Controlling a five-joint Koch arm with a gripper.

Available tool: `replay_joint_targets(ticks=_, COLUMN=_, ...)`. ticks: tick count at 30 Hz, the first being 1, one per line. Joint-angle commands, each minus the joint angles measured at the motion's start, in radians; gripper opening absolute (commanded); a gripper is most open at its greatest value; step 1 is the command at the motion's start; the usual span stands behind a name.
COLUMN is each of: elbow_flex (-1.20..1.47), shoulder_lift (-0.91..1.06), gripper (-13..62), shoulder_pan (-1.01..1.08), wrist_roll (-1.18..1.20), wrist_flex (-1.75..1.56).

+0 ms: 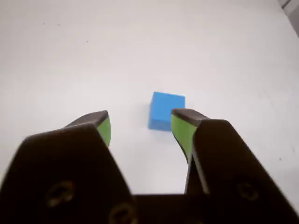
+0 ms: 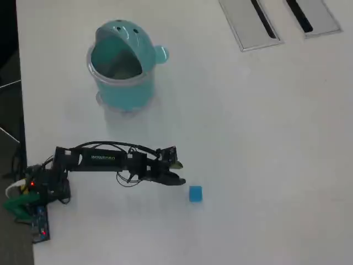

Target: Grasp RGB lego blocks and put them in the bin one by one.

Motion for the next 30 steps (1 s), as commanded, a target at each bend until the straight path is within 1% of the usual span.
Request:
replay_joint_targets(ticks=1, elbow_flex=-0.029, shoulder_lift=0.052, gripper=25.9, shoulder_pan=0.0, wrist_roll=-0.005, wrist_flex=-0.031)
replay_joint_targets(ticks=4, elbow_flex=-0.046, shoulder_lift=0.02, gripper=28.7, shoulder_pan=0.002, wrist_roll=-0.032, wrist_flex=-0.029)
replay_joint_targets(ticks=11, elbow_flex=-0.107, shoulder_lift=-0.089, gripper=30.2, shoulder_pan=0.037, wrist_roll=-0.058, wrist_flex=-0.031)
replay_joint_targets(ticks=21, elbow_flex=-0.368, shoulder_lift=-0.328, gripper=30.2, shoulder_pan=0.095, wrist_roll=-0.067, wrist_flex=-0.021)
replay_joint_targets(ticks=29, elbow_flex=-0.456, shoulder_lift=-0.422, gripper=29.8, shoulder_pan=0.097, wrist_roll=-0.066, wrist_flex=-0.017)
replay_joint_targets(ticks=30, elbow_flex=-0.485, shoulder_lift=-0.445, gripper=28.4, shoulder_pan=0.101, wrist_roll=-0.06, wrist_flex=-0.018)
